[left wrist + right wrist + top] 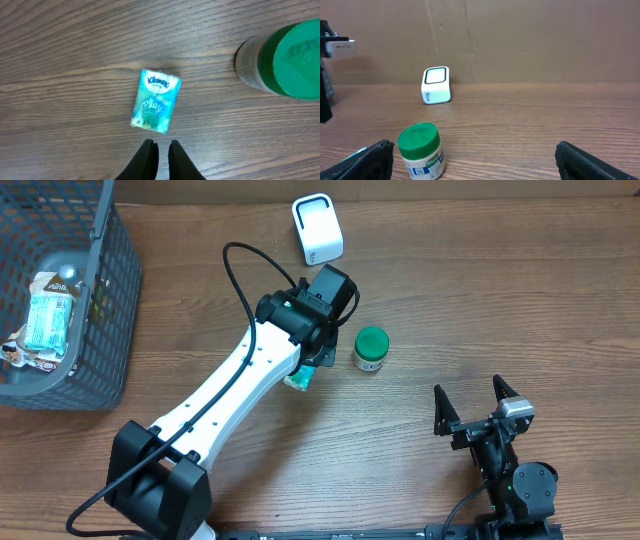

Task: Scan the item barcode
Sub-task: 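Reposition the left gripper over the Kleenex pack to regrasp it, then close the left gripper on the Kleenex pack and lift it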

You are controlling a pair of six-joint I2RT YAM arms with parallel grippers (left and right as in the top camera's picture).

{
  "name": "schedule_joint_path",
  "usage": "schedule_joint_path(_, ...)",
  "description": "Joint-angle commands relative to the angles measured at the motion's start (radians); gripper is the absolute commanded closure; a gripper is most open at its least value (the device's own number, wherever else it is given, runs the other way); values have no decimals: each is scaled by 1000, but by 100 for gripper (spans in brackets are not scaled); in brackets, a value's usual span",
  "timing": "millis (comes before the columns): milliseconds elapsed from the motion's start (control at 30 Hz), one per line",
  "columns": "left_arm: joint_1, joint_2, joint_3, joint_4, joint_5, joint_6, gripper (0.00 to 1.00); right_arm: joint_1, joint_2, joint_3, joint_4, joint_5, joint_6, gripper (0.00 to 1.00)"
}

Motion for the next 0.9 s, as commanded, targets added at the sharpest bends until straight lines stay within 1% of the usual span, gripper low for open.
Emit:
schedule_joint_path(0,-3,4,-56,43,25,22,85,5,-9,-11,2,13,-1,0)
schedule_joint_path(67,-6,8,-91,81,25,21,80,5,-9,-11,2,13,-1,0)
schedule_joint_path(100,-6,9,-113,108,26,21,79,5,-9,-11,2,13,-1,0)
schedule_joint_path(133,-6,10,-134,135,25,21,76,5,-9,-11,2,13,-1,0)
schedule_joint_path(167,-6,12,-151,156,25,21,71,5,-9,-11,2,13,-1,0)
schedule_joint_path(200,-6,13,-168,174,25,21,70,5,-9,-11,2,13,-1,0)
schedule_joint_path(600,-19,87,-227,281,29,22,71,5,-9,-11,2,13,-1,0)
schedule_joint_path(667,-26,104,-228,300,29,49,72,5,-9,-11,2,13,-1,0)
schedule_joint_path(800,-41,149,-229,319,18,134,69,5,-9,-11,2,13,-1,0)
schedule_joint_path(867,-42,164,-229,317,2,134,70,5,-9,-11,2,13,-1,0)
